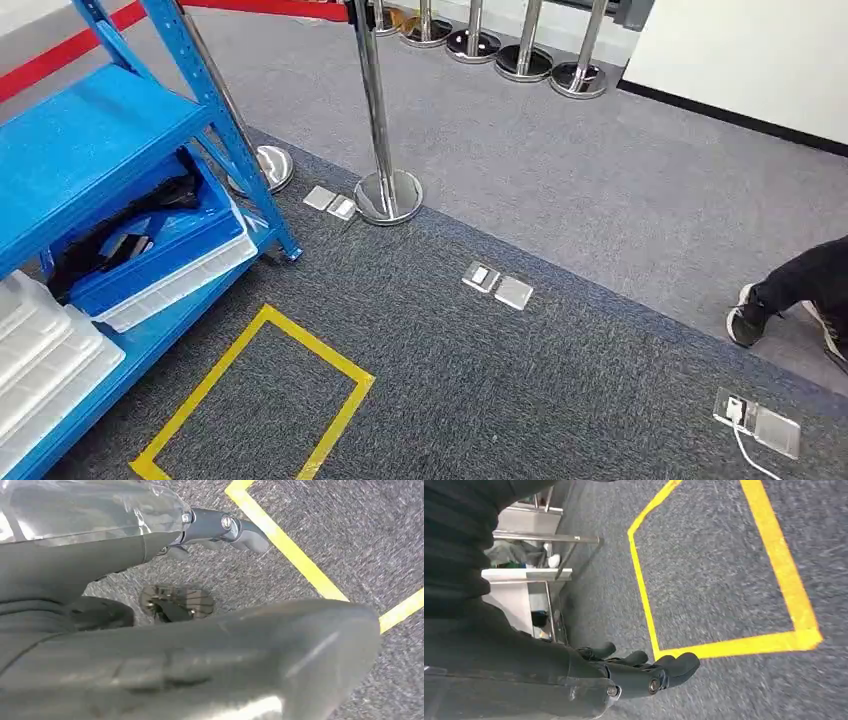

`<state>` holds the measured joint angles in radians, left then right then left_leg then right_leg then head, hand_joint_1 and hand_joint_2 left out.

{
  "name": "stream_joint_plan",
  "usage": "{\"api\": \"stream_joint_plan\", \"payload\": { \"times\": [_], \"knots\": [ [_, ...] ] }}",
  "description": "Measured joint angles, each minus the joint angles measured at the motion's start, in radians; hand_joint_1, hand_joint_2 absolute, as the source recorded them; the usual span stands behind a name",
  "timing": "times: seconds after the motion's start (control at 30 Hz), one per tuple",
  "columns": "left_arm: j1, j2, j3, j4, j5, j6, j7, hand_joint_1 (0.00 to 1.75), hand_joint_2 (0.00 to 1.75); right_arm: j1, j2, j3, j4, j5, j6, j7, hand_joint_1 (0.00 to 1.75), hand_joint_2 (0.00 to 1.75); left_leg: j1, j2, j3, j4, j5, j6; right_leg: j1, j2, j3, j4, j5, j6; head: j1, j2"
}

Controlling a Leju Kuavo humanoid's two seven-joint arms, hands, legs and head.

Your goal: Take the parts from the cabinet and place them on the table.

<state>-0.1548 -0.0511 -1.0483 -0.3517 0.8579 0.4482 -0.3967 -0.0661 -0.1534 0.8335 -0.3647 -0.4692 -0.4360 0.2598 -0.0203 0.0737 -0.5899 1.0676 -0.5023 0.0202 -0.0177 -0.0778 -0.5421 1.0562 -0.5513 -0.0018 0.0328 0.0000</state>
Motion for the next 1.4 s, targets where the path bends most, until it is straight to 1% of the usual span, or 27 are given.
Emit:
{"api": "stream_joint_plan", "payload": {
  "times": [0.03, 0.13, 0.17, 0.2, 0.23, 0.3, 0.33, 0.4, 0.47, 0.5, 0.53, 0.63, 0.67, 0.7, 0.73, 0.77, 0.83, 0.87, 0.9, 0.97, 1.0, 1.03, 1.17, 1.23, 1.27, 1.33, 1.4],
  "knots": [
    [-0.002, 0.000, 0.000, 0.000, 0.000, 0.001, 0.000, 0.00, 0.00, -0.001, 0.000, 0.003, 0.000, -0.002, -0.001, 0.000, 0.00, 1.75, -0.011, 0.001, 0.002, -0.018, -0.001, 0.002, 0.003, -0.006, -0.001, 0.000, -0.003, 0.005, -0.003, 0.000],
    [0.007, 0.001, 0.000, 0.000, 0.002, 0.008, 0.001, 0.00, 0.00, -0.005, 0.001, 0.006, -0.004, -0.007, -0.001, 0.003, 0.00, 1.75, -0.014, -0.033, 0.001, -0.028, 0.002, 0.009, 0.001, -0.038, 0.015, -0.012, -0.005, 0.016, -0.003, 0.000],
    [0.010, 0.001, 0.000, 0.001, 0.003, 0.012, 0.002, 0.00, 0.00, -0.007, -0.001, 0.006, -0.005, -0.009, -0.002, 0.003, 0.00, 1.75, 0.004, -0.041, 0.018, -0.051, 0.013, 0.013, -0.002, -0.029, 0.021, -0.007, -0.016, 0.020, -0.003, 0.000],
    [0.010, 0.002, 0.000, 0.001, 0.004, 0.013, 0.002, 0.00, 0.00, -0.007, -0.001, 0.008, -0.005, -0.010, -0.003, 0.003, 0.00, 1.75, 0.002, -0.051, 0.025, -0.060, 0.015, 0.018, -0.002, 0.021, 0.014, 0.016, -0.030, 0.022, -0.001, 0.000],
    [0.009, 0.002, 0.000, 0.002, 0.010, 0.015, 0.002, 0.00, 0.00, -0.008, -0.002, 0.012, -0.005, -0.012, -0.002, 0.003, 0.00, 1.75, 0.004, -0.057, 0.027, -0.061, 0.017, 0.023, -0.003, 0.051, -0.014, 0.072, -0.065, 0.022, 0.000, 0.000],
    [0.012, 0.002, 0.000, 0.002, 0.014, 0.019, 0.002, 0.00, 0.00, -0.004, -0.006, 0.016, -0.005, -0.017, -0.003, 0.006, 0.00, 1.75, 0.003, -0.078, 0.027, -0.060, 0.014, 0.028, -0.003, 0.071, -0.093, 0.222, -0.128, 0.026, 0.005, 0.000],
    [0.015, 0.002, 0.000, 0.002, 0.018, 0.021, 0.002, 0.00, 0.00, -0.001, -0.008, 0.018, -0.005, -0.020, -0.003, 0.006, 0.00, 1.75, 0.002, -0.093, 0.028, -0.059, 0.013, 0.029, -0.003, 0.073, -0.121, 0.266, -0.131, 0.028, 0.004, 0.000],
    [0.022, 0.002, 0.000, 0.002, 0.024, 0.031, 0.001, 0.00, 0.00, 0.000, -0.008, 0.022, -0.005, -0.026, -0.003, 0.007, 0.00, 1.75, 0.004, -0.117, 0.031, -0.055, 0.010, 0.025, -0.005, 0.073, -0.110, 0.214, -0.070, 0.031, 0.006, 0.000],
    [0.026, 0.003, 0.000, 0.003, 0.029, 0.031, -0.008, 0.00, 0.00, 0.000, -0.013, 0.024, -0.005, -0.027, -0.002, 0.009, 0.00, 1.75, 0.009, -0.140, 0.034, -0.042, 0.000, 0.016, -0.010, 0.092, -0.040, 0.045, 0.032, 0.034, 0.006, 0.000],
    [0.029, 0.005, 0.001, 0.003, 0.033, 0.031, -0.013, 0.00, 0.00, -0.001, -0.014, 0.026, -0.005, -0.029, -0.001, 0.009, 0.00, 1.75, 0.009, -0.149, 0.029, -0.035, -0.006, 0.009, -0.014, 0.132, -0.024, 0.017, 0.015, 0.035, 0.006, 0.000],
    [0.028, 0.008, 0.001, 0.003, 0.035, 0.031, -0.020, 0.00, 0.00, -0.002, -0.014, 0.030, -0.005, -0.030, -0.001, 0.009, 0.00, 1.75, 0.007, -0.157, 0.019, -0.018, -0.011, 0.002, -0.013, 0.144, -0.024, -0.001, 0.016, 0.029, 0.008, 0.000],
    [0.039, 0.014, 0.001, 0.004, 0.045, 0.034, -0.032, 0.00, 0.00, -0.002, -0.014, 0.038, -0.005, -0.032, -0.001, 0.011, 0.00, 1.75, 0.011, -0.178, 0.015, -0.025, -0.005, -0.009, -0.004, 0.120, -0.023, 0.004, 0.016, 0.015, 0.008, 0.000],
    [0.040, 0.020, 0.001, 0.006, 0.051, 0.036, -0.035, 0.00, 0.00, -0.004, -0.013, 0.041, -0.006, -0.033, -0.001, 0.011, 0.00, 1.75, 0.008, -0.187, 0.014, -0.022, -0.007, -0.013, -0.012, 0.107, -0.021, -0.001, 0.019, 0.010, 0.008, 0.000],
    [0.041, 0.021, 0.001, 0.006, 0.054, 0.039, -0.039, 0.00, 0.00, -0.005, -0.015, 0.045, -0.006, -0.034, -0.001, 0.010, 0.00, 1.75, 0.007, -0.153, 0.013, -0.005, -0.022, -0.019, -0.014, 0.098, -0.018, -0.005, 0.020, 0.006, 0.005, 0.000],
    [0.040, 0.021, 0.001, 0.006, 0.057, 0.042, -0.041, 0.00, 0.00, -0.005, -0.016, 0.046, -0.006, -0.035, -0.001, 0.009, 0.00, 1.75, 0.007, -0.116, -0.011, 0.042, -0.051, -0.027, -0.014, 0.088, -0.016, -0.006, 0.019, 0.002, -0.006, 0.000],
    [0.039, 0.023, 0.001, 0.007, 0.061, 0.044, -0.044, 0.00, 0.00, -0.004, -0.017, 0.046, -0.006, -0.037, -0.001, 0.008, 0.00, 1.75, 0.011, -0.097, -0.047, 0.114, -0.087, -0.034, -0.012, 0.076, -0.016, -0.006, 0.017, 0.000, -0.006, 0.000],
    [0.043, 0.024, 0.001, 0.007, 0.067, 0.046, -0.048, 0.00, 0.00, -0.002, -0.018, 0.049, -0.006, -0.042, -0.001, 0.008, 0.00, 1.75, 0.017, -0.084, -0.127, 0.268, -0.141, -0.040, -0.010, 0.051, -0.013, -0.006, 0.012, -0.005, -0.008, 0.000],
    [0.047, 0.025, 0.001, 0.007, 0.070, 0.046, -0.048, 0.00, 0.00, -0.002, -0.018, 0.051, -0.006, -0.043, -0.001, 0.007, 0.00, 1.75, 0.020, -0.083, -0.141, 0.288, -0.134, -0.041, -0.009, 0.041, -0.011, -0.006, 0.009, -0.005, -0.008, 0.000],
    [0.050, 0.025, 0.001, 0.008, 0.073, 0.046, -0.049, 0.00, 0.00, -0.003, -0.018, 0.054, -0.006, -0.043, -0.001, 0.006, 0.00, 1.75, 0.021, -0.083, -0.129, 0.260, -0.104, -0.039, -0.009, 0.031, -0.007, -0.006, 0.007, -0.004, -0.008, 0.000],
    [0.051, 0.027, 0.001, 0.010, 0.074, 0.047, -0.051, 0.00, 0.00, -0.005, -0.018, 0.060, -0.006, -0.043, -0.001, 0.005, 0.00, 1.75, 0.020, -0.071, -0.053, 0.101, -0.016, -0.031, -0.009, 0.014, 0.006, -0.006, -0.001, -0.001, -0.009, 0.000],
    [0.051, 0.029, 0.001, 0.010, 0.074, 0.047, -0.051, 0.00, 0.00, -0.005, -0.017, 0.062, -0.007, -0.044, -0.001, 0.004, 0.00, 1.75, 0.016, -0.044, -0.011, 0.012, 0.021, -0.022, -0.008, 0.005, 0.014, -0.006, -0.006, 0.002, -0.009, 0.000],
    [0.051, 0.030, 0.001, 0.010, 0.074, 0.047, -0.051, 0.00, 0.00, -0.005, -0.017, 0.064, -0.007, -0.044, -0.001, 0.003, 0.00, 1.75, 0.006, -0.009, 0.000, -0.006, 0.002, -0.017, -0.004, -0.003, 0.017, -0.007, -0.011, 0.007, -0.008, 0.000],
    [0.056, 0.033, 0.001, 0.011, 0.075, 0.047, -0.052, 0.00, 0.00, -0.013, -0.017, 0.070, -0.008, -0.044, -0.001, 0.003, 0.00, 1.75, -0.002, -0.044, 0.002, -0.028, 0.005, -0.001, -0.002, -0.037, 0.037, -0.020, -0.018, 0.024, -0.010, 0.000],
    [0.054, 0.034, 0.002, 0.011, 0.076, 0.048, -0.053, 0.00, 0.00, -0.015, -0.018, 0.071, -0.009, -0.044, 0.000, 0.002, 0.00, 1.75, 0.010, -0.056, 0.018, -0.049, 0.013, 0.012, -0.008, 0.042, 0.023, 0.023, -0.049, 0.029, -0.009, 0.000],
    [0.052, 0.034, 0.002, 0.011, 0.075, 0.048, -0.053, 0.00, 0.00, -0.015, -0.018, 0.071, -0.009, -0.044, 0.000, 0.002, 0.00, 1.75, 0.010, -0.063, 0.018, -0.049, 0.014, 0.018, -0.008, 0.063, -0.011, 0.086, -0.084, 0.028, -0.008, 0.000],
    [0.051, 0.034, 0.002, 0.011, 0.075, 0.047, -0.053, 0.00, 0.00, -0.009, -0.019, 0.071, -0.009, -0.044, 0.000, 0.003, 0.00, 1.75, 0.008, -0.085, 0.019, -0.049, 0.011, 0.022, -0.006, 0.073, -0.099, 0.247, -0.143, 0.032, -0.007, 0.000],
    [0.054, 0.034, 0.002, 0.011, 0.076, 0.046, -0.053, 0.00, 0.00, -0.005, -0.019, 0.072, -0.009, -0.044, 0.002, 0.003, 0.00, 1.75, 0.008, -0.108, 0.022, -0.047, 0.010, 0.022, -0.005, 0.073, -0.127, 0.269, -0.114, 0.034, -0.006, 0.000]
  ]
}}
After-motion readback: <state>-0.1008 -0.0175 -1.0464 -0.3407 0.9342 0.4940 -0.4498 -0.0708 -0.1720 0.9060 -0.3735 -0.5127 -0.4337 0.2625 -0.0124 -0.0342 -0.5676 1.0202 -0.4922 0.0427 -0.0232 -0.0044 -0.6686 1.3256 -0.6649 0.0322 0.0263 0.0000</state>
